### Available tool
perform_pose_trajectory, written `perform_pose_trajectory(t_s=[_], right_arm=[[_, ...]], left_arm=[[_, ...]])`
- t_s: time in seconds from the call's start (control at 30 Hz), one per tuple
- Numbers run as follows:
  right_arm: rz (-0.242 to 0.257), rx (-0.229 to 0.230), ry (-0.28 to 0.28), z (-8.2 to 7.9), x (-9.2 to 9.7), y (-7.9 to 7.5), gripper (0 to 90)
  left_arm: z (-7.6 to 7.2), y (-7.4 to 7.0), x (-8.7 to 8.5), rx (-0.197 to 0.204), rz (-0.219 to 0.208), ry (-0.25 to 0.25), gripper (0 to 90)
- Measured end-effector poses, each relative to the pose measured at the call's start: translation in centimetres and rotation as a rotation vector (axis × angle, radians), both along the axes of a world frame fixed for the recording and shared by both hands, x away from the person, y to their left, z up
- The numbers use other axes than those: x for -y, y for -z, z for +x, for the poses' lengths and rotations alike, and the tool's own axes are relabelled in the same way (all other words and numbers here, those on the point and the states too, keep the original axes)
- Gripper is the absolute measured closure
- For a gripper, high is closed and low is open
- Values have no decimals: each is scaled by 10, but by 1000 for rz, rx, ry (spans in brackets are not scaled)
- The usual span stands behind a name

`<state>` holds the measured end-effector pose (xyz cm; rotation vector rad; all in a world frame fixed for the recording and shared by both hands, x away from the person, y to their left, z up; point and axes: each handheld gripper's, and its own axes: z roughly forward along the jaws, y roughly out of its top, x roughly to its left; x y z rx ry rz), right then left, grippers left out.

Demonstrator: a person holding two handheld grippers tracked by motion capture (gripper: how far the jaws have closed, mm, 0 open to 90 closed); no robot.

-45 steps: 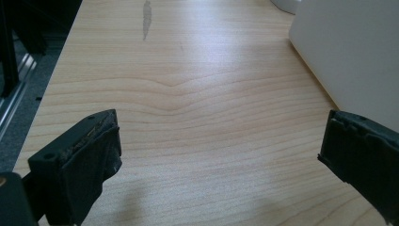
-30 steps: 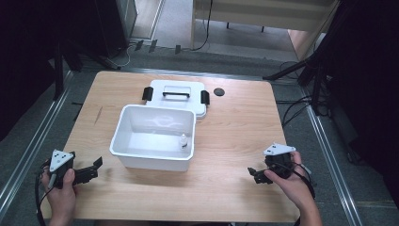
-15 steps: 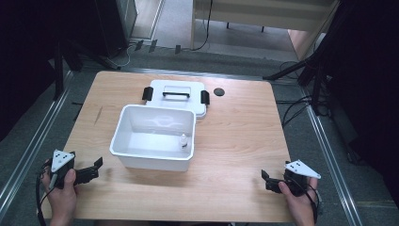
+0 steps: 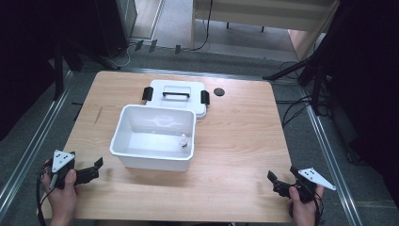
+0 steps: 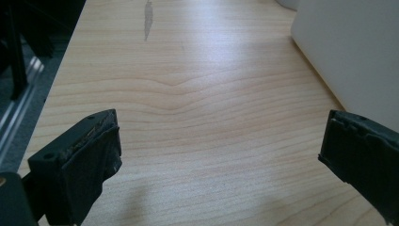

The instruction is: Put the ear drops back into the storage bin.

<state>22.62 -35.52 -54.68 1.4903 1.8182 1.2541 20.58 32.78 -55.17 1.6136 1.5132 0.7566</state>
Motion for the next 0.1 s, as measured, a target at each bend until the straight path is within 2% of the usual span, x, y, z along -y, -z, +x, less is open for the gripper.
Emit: perform_pose_trajectory(t_s=[0.1], right_arm=[[-22, -10, -3, 1, -3, 0, 0]], left_arm=[[0, 0, -5, 4, -43, -12, 0]])
